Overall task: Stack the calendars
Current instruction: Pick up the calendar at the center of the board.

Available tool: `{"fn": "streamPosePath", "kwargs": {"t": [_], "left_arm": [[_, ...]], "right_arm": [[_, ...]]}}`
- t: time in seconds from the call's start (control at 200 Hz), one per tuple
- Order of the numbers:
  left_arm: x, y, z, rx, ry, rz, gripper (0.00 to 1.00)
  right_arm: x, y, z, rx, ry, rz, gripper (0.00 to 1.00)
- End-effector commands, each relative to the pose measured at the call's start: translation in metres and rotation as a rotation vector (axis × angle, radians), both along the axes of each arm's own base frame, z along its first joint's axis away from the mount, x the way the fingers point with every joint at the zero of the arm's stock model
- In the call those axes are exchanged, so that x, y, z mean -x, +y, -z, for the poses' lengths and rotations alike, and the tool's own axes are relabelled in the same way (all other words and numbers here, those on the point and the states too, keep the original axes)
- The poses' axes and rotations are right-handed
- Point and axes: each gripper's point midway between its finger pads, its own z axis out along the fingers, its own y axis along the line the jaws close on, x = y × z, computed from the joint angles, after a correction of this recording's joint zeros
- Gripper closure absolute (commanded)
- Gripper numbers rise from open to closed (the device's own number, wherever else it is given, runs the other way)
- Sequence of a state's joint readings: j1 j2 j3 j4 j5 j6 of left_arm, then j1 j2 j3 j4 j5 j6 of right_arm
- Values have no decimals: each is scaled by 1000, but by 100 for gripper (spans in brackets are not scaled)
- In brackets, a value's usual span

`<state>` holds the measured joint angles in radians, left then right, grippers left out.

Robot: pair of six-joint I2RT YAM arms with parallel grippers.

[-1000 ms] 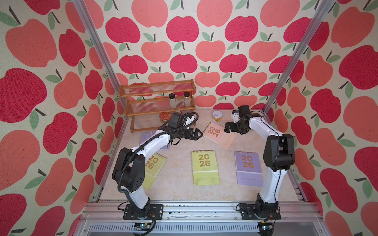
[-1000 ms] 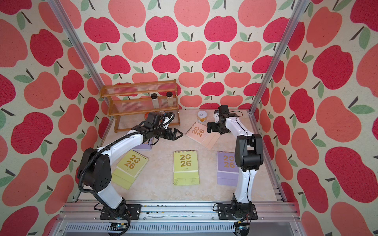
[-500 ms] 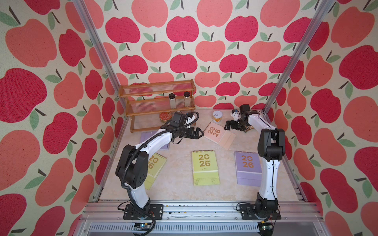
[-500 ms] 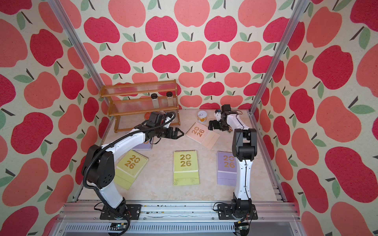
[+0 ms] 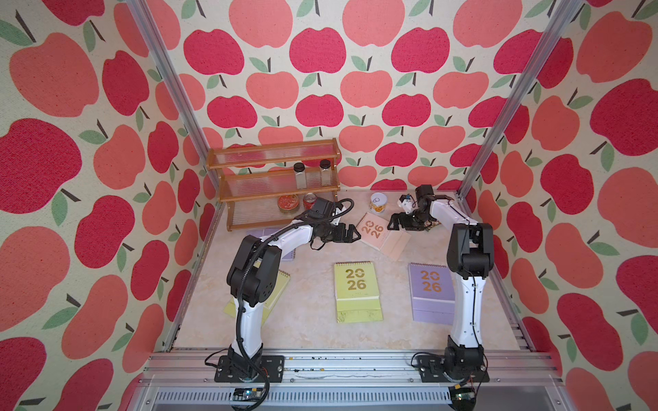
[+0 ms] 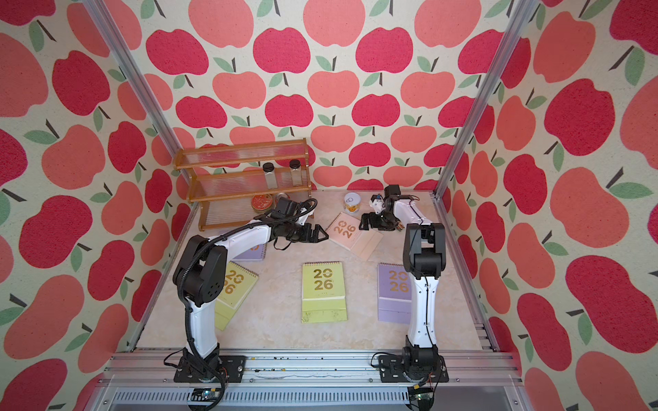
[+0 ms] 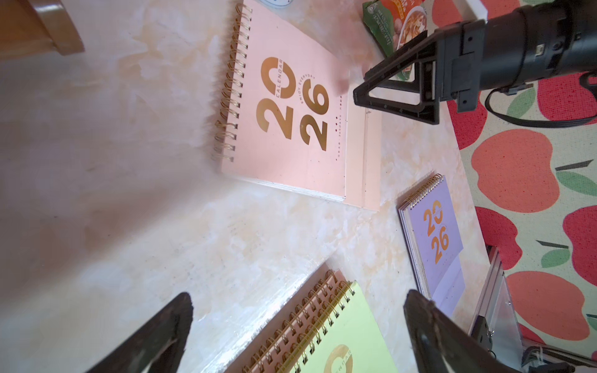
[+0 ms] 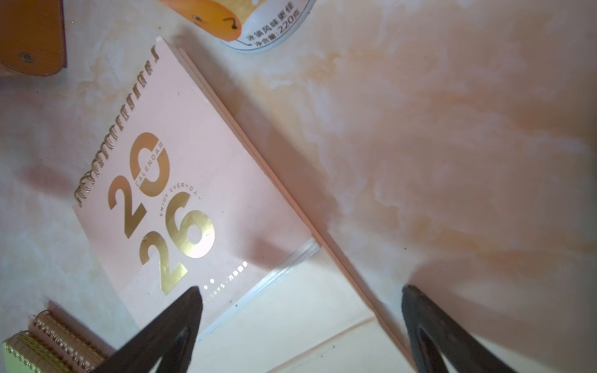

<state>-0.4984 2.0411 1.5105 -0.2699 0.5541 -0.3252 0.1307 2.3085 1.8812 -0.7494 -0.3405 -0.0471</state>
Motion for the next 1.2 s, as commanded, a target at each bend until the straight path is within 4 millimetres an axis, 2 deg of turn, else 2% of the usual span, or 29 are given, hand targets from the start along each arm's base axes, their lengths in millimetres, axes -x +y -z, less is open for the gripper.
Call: {"fn": "streamPosePath", "kwargs": {"t": [0.0,0.21,0.575,1.03,1.11,1.195], "left_arm": [[-5,-13,-1,38,29,15,0],[-7,-28,24,46,91,29,1],[-6,-44,48,67,157,51,1],[-6,-49,59,81,189,43,1],[-6,-48,59,74,188,40,1],[-5,-46,59,69,189,36,1]], "right_arm": [[19,6,8,-28,64,-26,2],[27,9,6,-37,83,-32,2],[47,17,10,-27,113,-57,2],[87,39,-2,-31,145,-108,3],[89,38,-4,-33,143,-98,3],[82,34,-8,-26,125,-81,3]]}}
